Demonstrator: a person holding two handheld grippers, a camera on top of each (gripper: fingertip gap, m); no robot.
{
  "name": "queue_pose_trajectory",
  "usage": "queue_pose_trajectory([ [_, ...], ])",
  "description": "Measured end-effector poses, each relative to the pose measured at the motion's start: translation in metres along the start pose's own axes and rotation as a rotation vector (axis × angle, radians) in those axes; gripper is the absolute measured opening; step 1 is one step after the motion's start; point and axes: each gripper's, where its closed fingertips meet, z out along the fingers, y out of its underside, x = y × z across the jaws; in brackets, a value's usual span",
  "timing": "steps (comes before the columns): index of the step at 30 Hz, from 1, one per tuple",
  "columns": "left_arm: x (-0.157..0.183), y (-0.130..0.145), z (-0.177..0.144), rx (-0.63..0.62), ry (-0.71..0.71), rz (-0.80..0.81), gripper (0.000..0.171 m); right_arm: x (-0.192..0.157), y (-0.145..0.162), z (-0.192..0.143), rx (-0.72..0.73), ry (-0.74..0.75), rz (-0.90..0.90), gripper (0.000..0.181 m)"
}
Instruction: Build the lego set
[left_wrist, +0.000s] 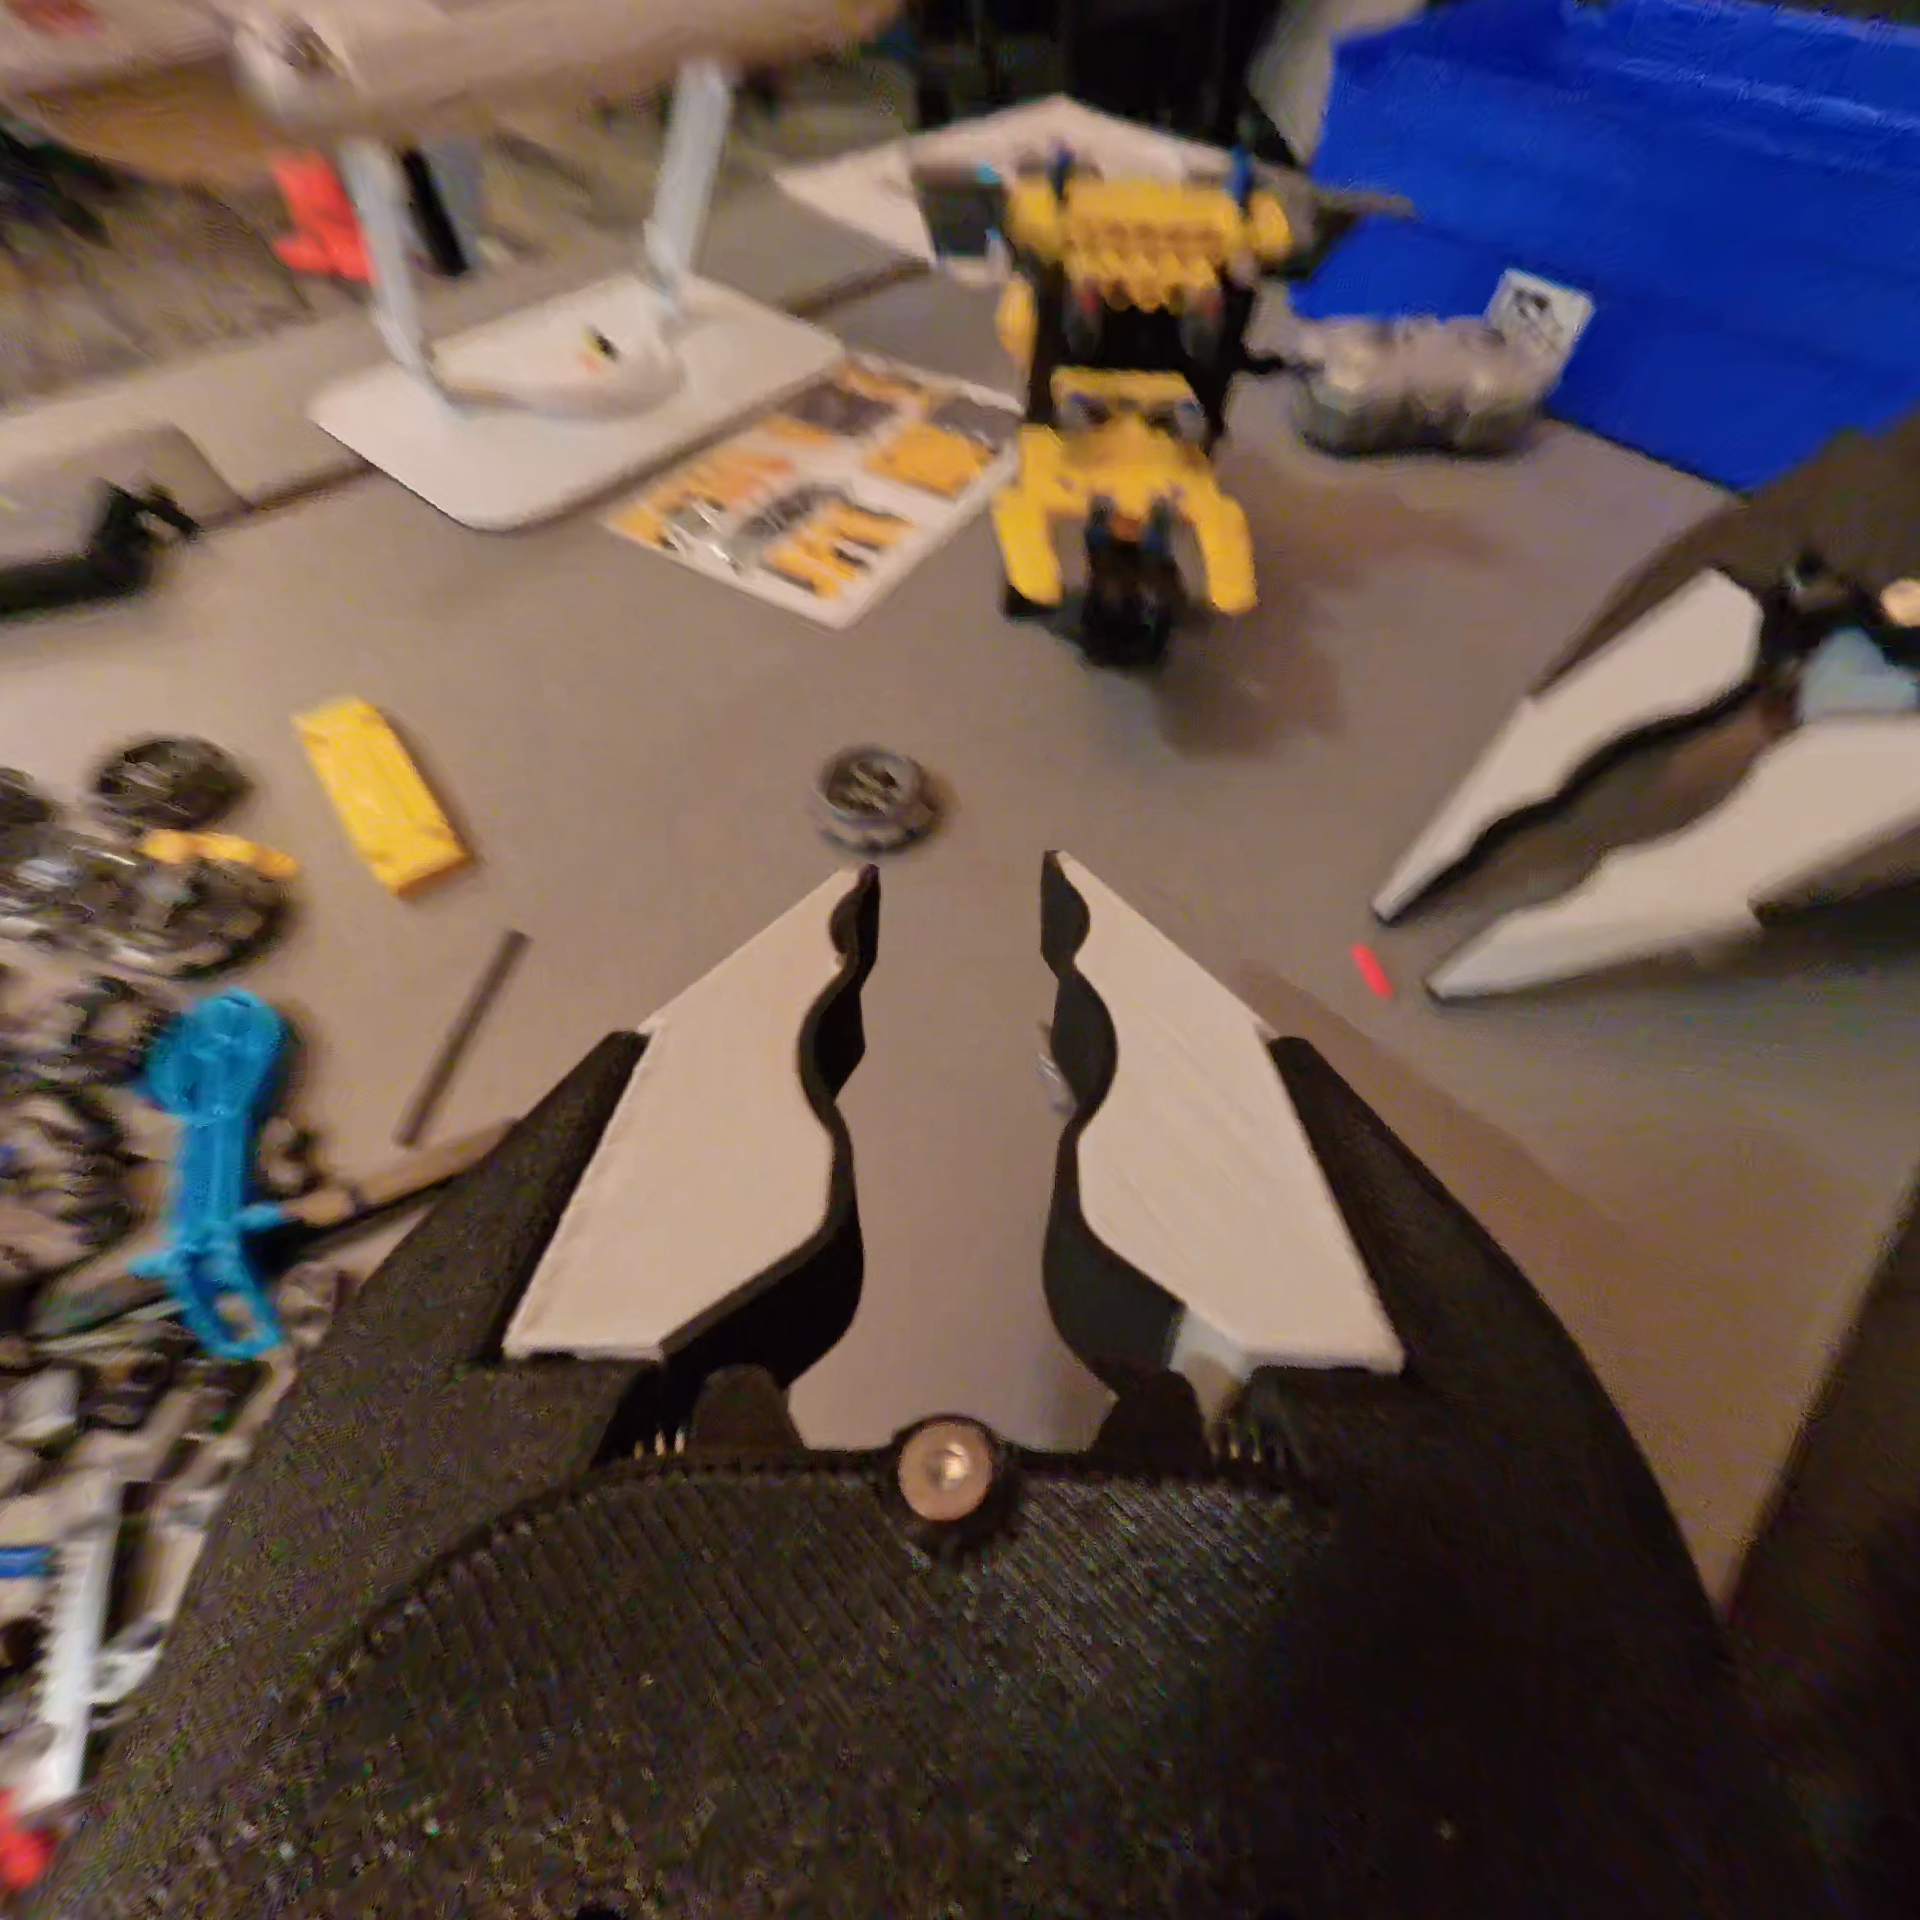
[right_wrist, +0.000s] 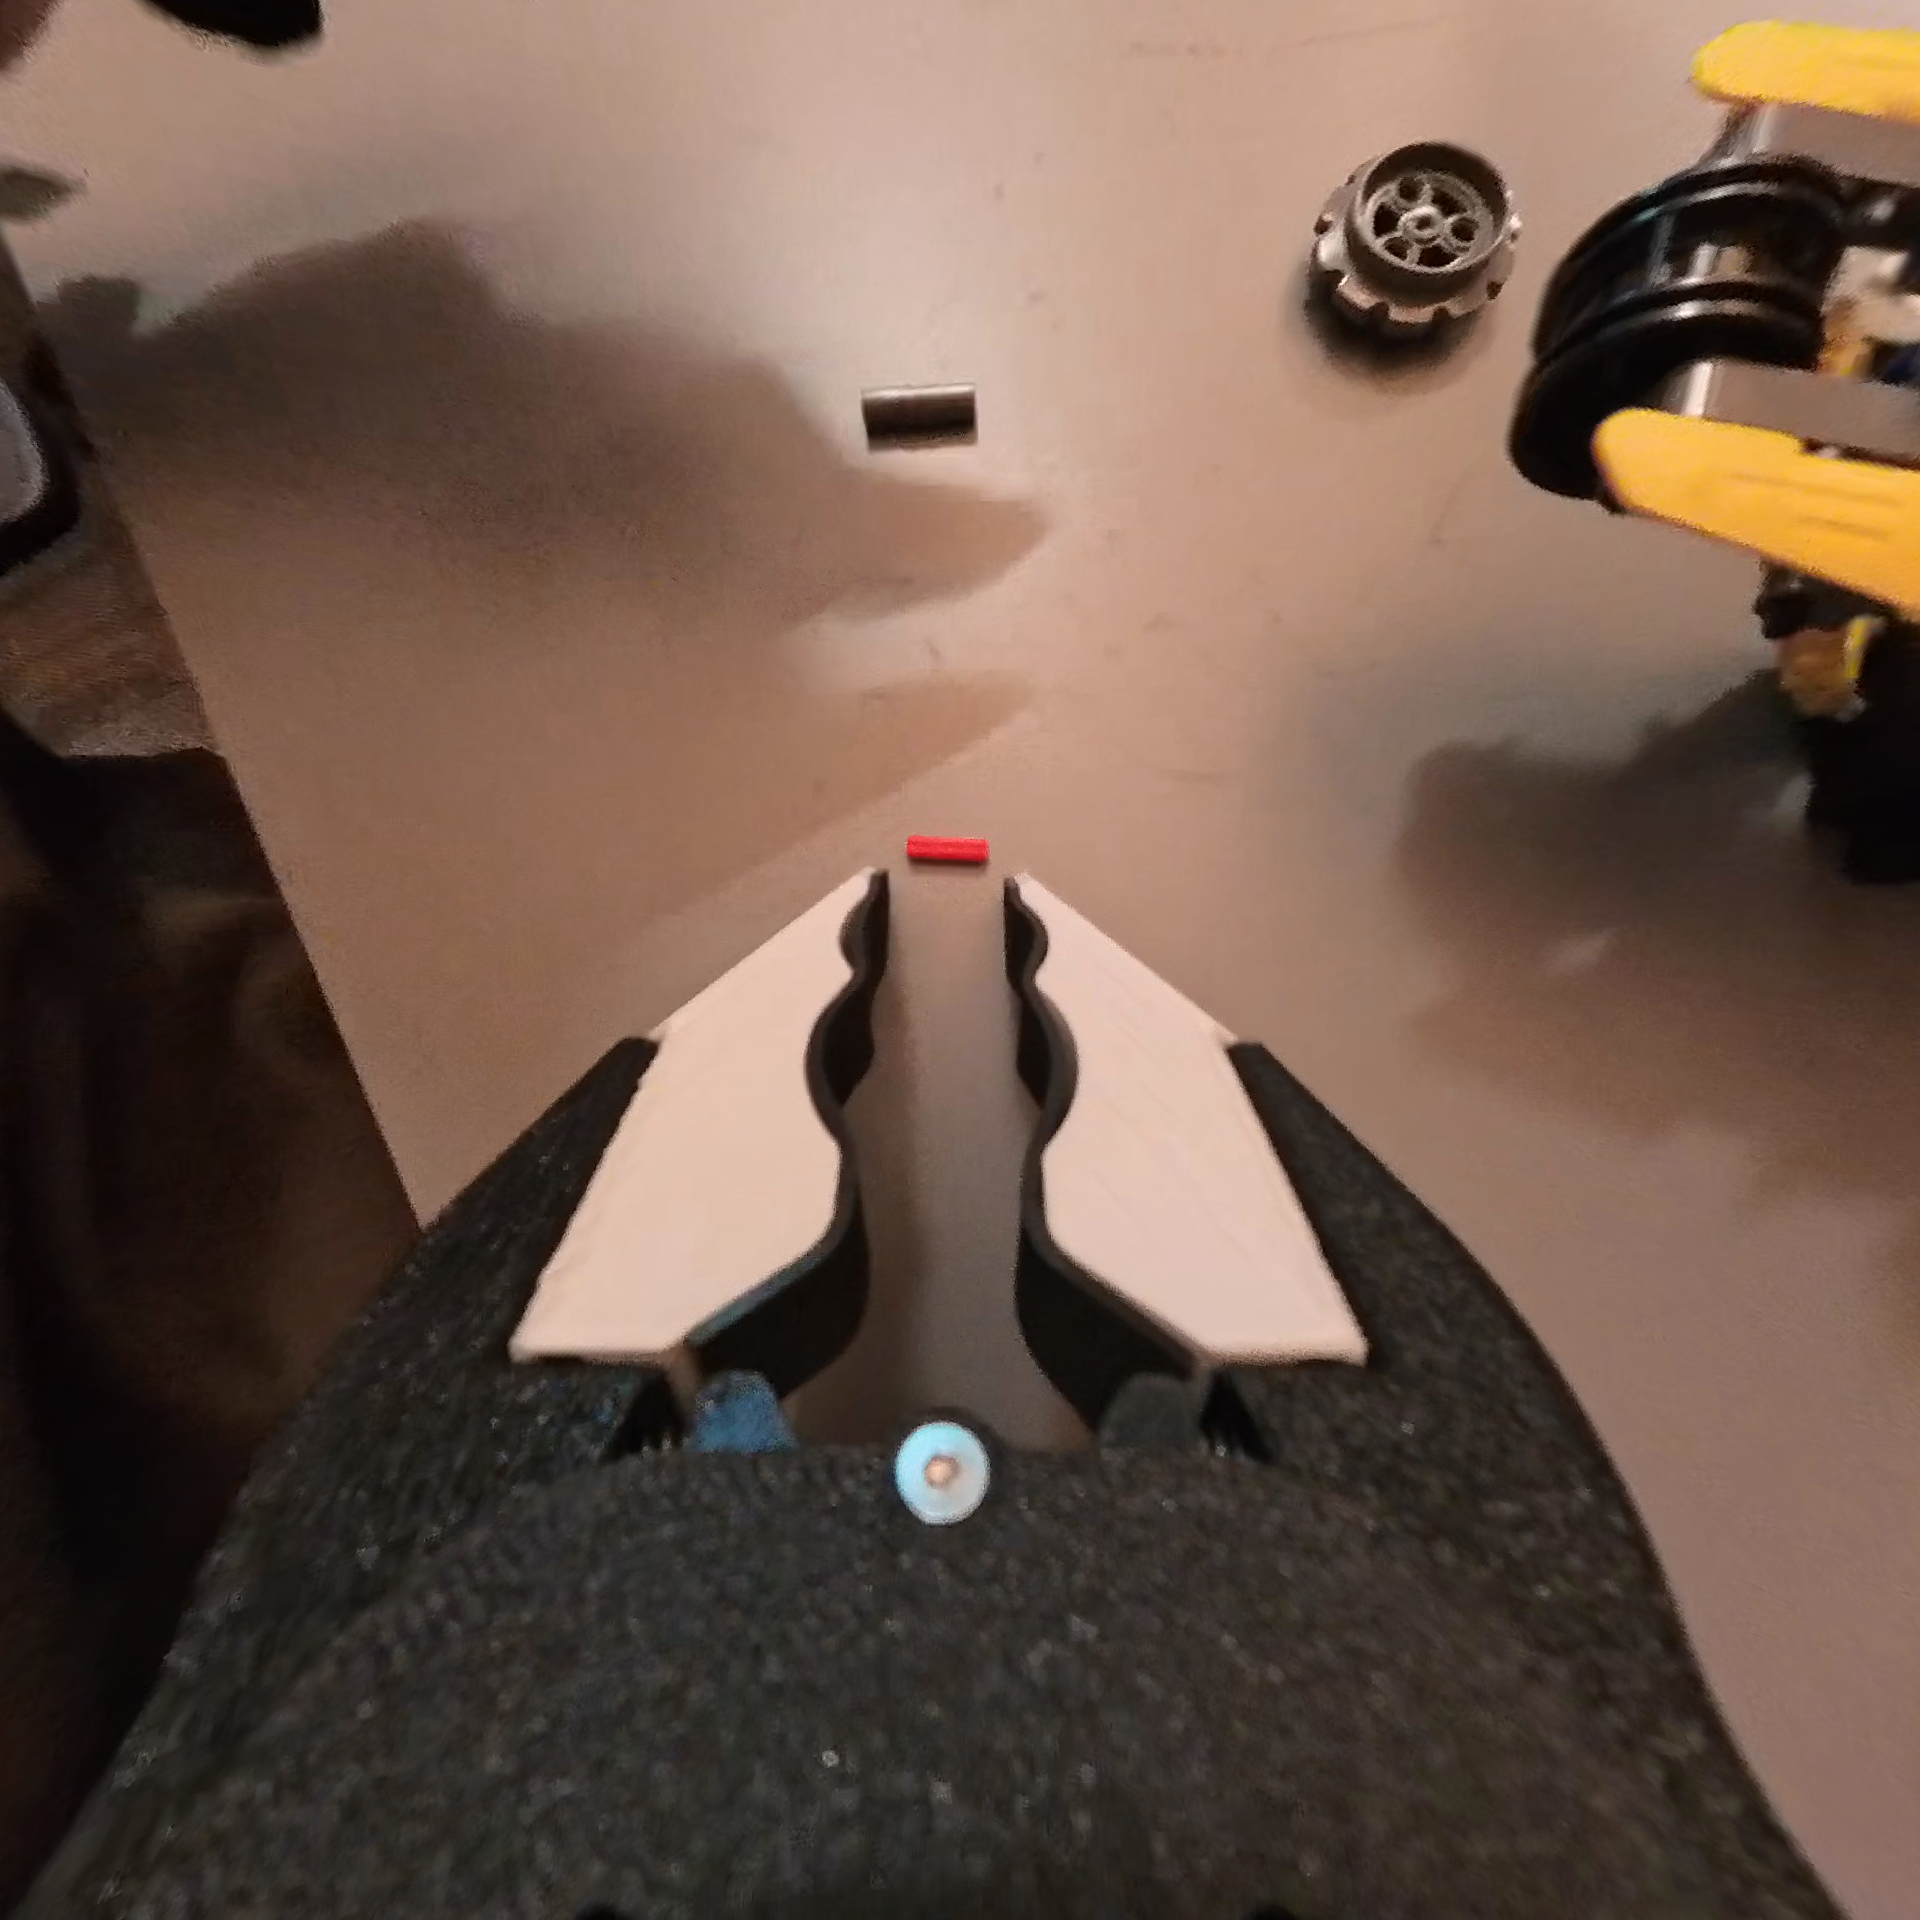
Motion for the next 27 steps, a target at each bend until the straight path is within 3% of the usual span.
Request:
queue_pose_trajectory([
  [4, 0.036, 0.013, -0.009, -0.017, 0.142, -0.147, 0.025, 0.008, -0.007, -0.014, 0.094, -0.097, -0.009, 0.023],
  [7, 0.065, 0.011, -0.012, 0.014, 0.262, -0.24, 0.026, 0.014, -0.009, -0.017, 0.097, -0.126, -0.172, 0.023],
  [10, 0.095, 0.021, -0.002, -0.05, 0.334, -0.241, 0.026, 0.01, -0.013, -0.014, 0.114, -0.194, -0.345, 0.02],
  [16, 0.115, 0.048, 0.032, -0.24, 0.241, -0.044, 0.017, 0.02, -0.023, -0.011, 0.16, -0.251, -0.34, 0.018],
  [20, 0.121, 0.057, 0.044, -0.308, 0.237, -0.022, 0.017, 0.024, -0.021, -0.01, 0.204, -0.232, -0.322, 0.017],
  [27, 0.106, 0.058, 0.053, -0.321, 0.124, 0.1, 0.0, 0.023, -0.017, -0.01, 0.209, -0.25, -0.312, 0.018],
])
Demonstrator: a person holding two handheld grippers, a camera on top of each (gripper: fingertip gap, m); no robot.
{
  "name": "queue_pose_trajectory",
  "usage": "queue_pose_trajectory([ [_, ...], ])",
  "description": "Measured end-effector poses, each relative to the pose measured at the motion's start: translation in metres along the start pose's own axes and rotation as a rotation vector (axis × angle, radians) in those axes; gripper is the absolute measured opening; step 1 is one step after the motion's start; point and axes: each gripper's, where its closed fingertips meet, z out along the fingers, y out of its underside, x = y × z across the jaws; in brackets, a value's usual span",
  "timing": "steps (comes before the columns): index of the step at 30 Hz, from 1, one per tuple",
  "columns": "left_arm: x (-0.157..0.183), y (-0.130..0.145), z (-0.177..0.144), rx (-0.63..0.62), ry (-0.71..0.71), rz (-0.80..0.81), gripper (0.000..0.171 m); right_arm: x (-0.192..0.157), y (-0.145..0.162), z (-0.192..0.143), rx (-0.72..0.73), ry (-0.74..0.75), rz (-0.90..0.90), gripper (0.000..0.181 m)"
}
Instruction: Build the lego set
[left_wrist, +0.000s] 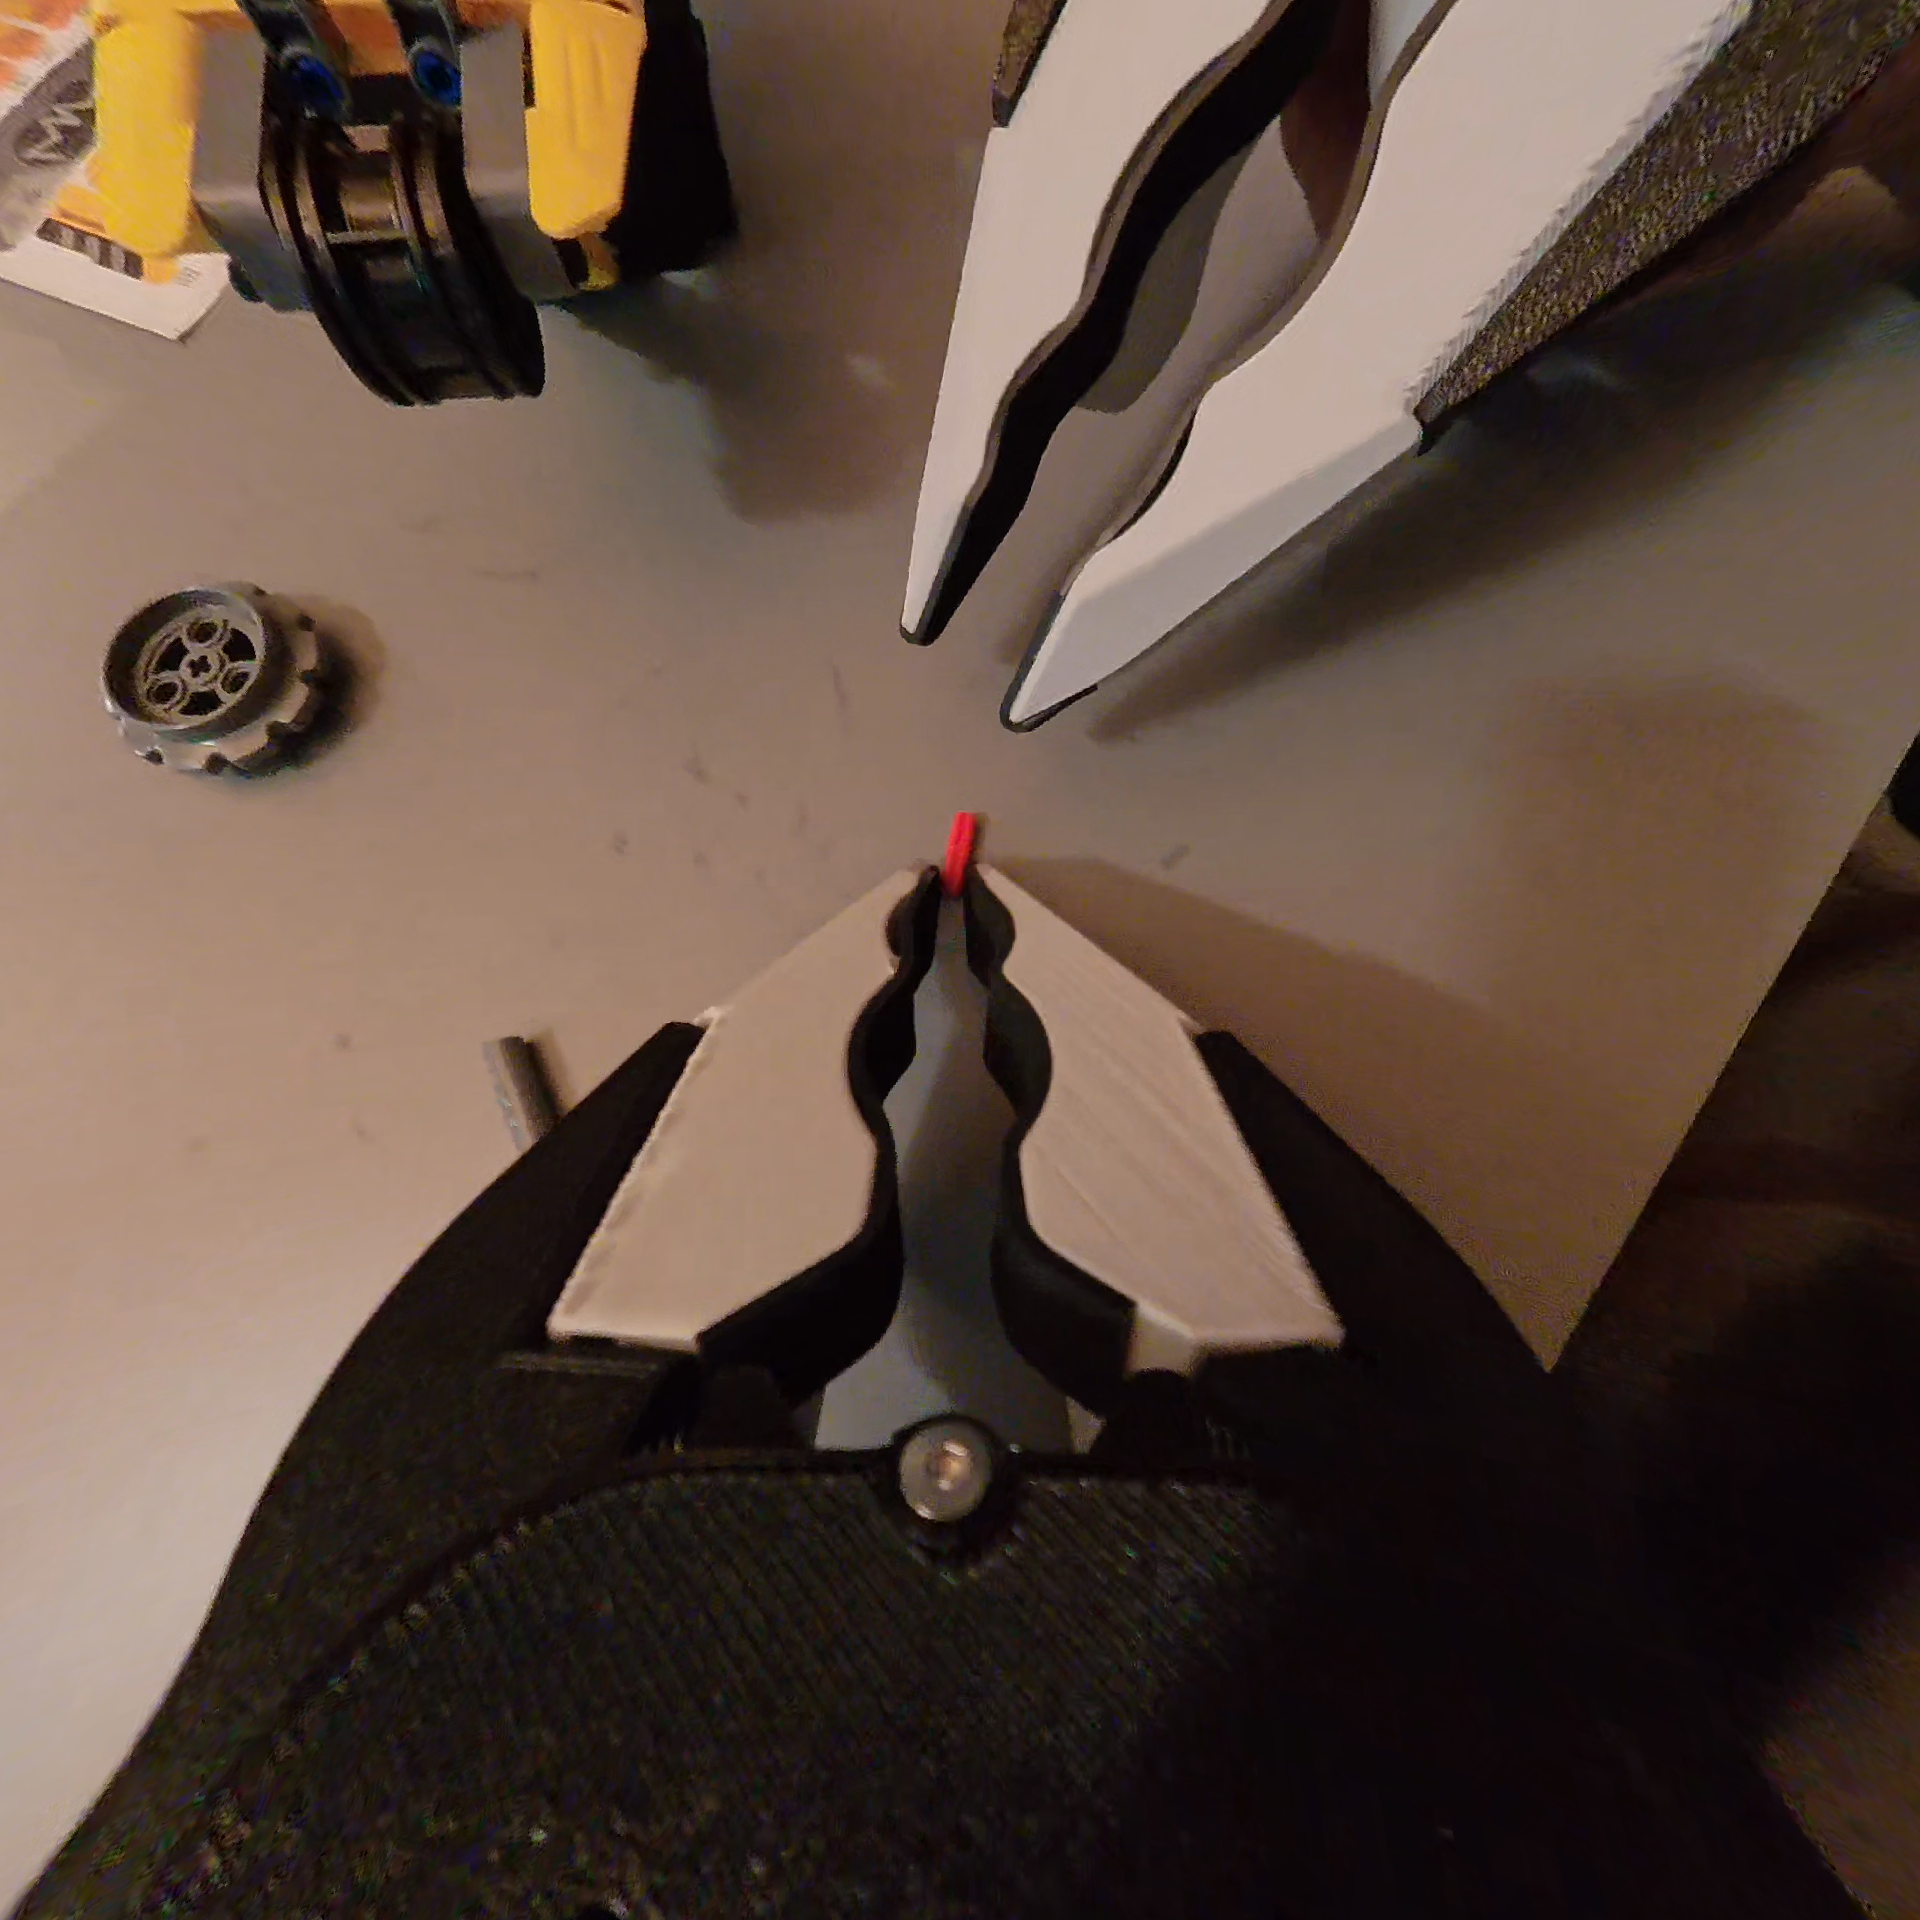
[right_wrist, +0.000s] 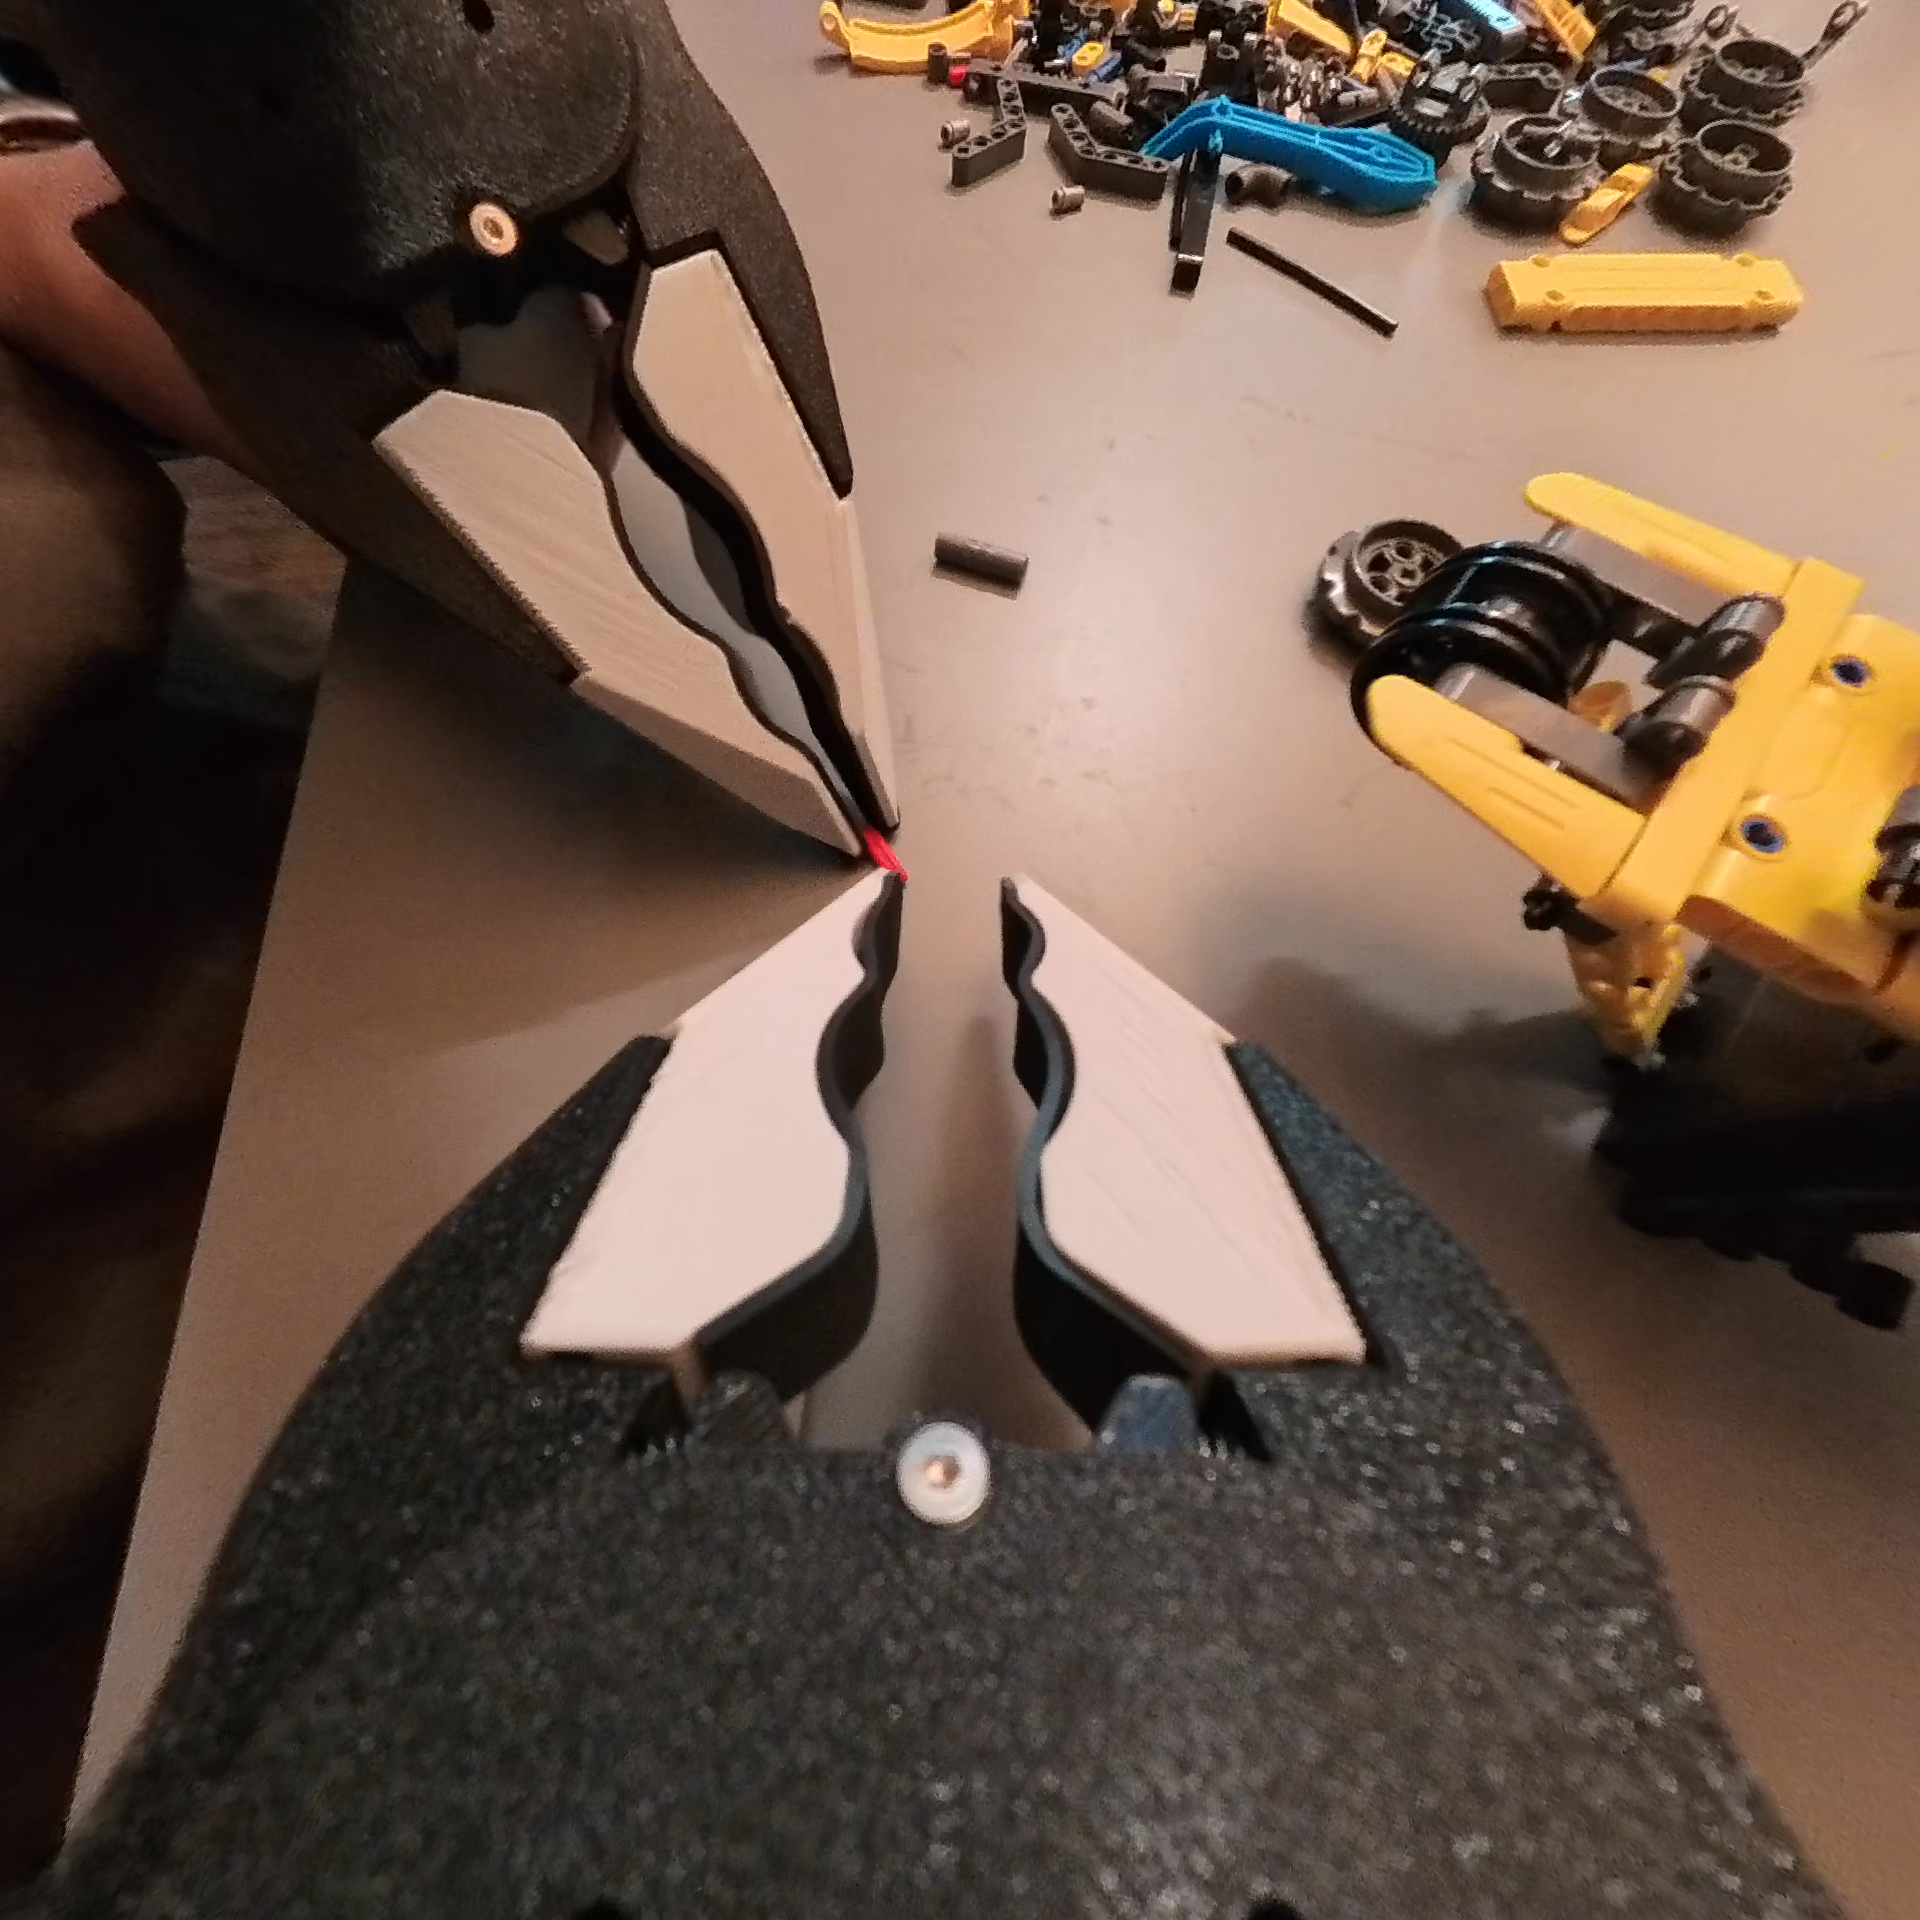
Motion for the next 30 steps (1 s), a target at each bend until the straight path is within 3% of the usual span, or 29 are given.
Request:
queue_pose_trajectory([
  [5, 0.005, -0.003, -0.004, 0.031, 0.061, -0.011, 0.0, -0.002, -0.004, -0.003, 0.031, -0.026, 0.013, 0.019],
  [8, 0.011, -0.022, -0.018, 0.167, 0.126, -0.007, 0.0, -0.006, -0.009, -0.007, 0.068, -0.038, -0.007, 0.018],
  [11, 0.005, -0.04, -0.034, 0.317, 0.096, 0.026, 0.0, -0.014, -0.028, -0.018, 0.199, -0.095, 0.027, 0.011],
  [13, -0.005, -0.043, -0.04, 0.377, -0.016, 0.103, 0.0, -0.017, -0.04, -0.027, 0.291, -0.192, 0.147, 0.011],
  [17, 0.001, -0.044, -0.044, 0.411, -0.085, 0.23, 0.0, -0.012, -0.049, -0.033, 0.379, -0.33, 0.356, 0.012],
  [30, 0.009, -0.049, -0.048, 0.456, -0.148, 0.325, 0.0, -0.022, -0.047, -0.021, 0.33, -0.382, 0.376, 0.004],
])
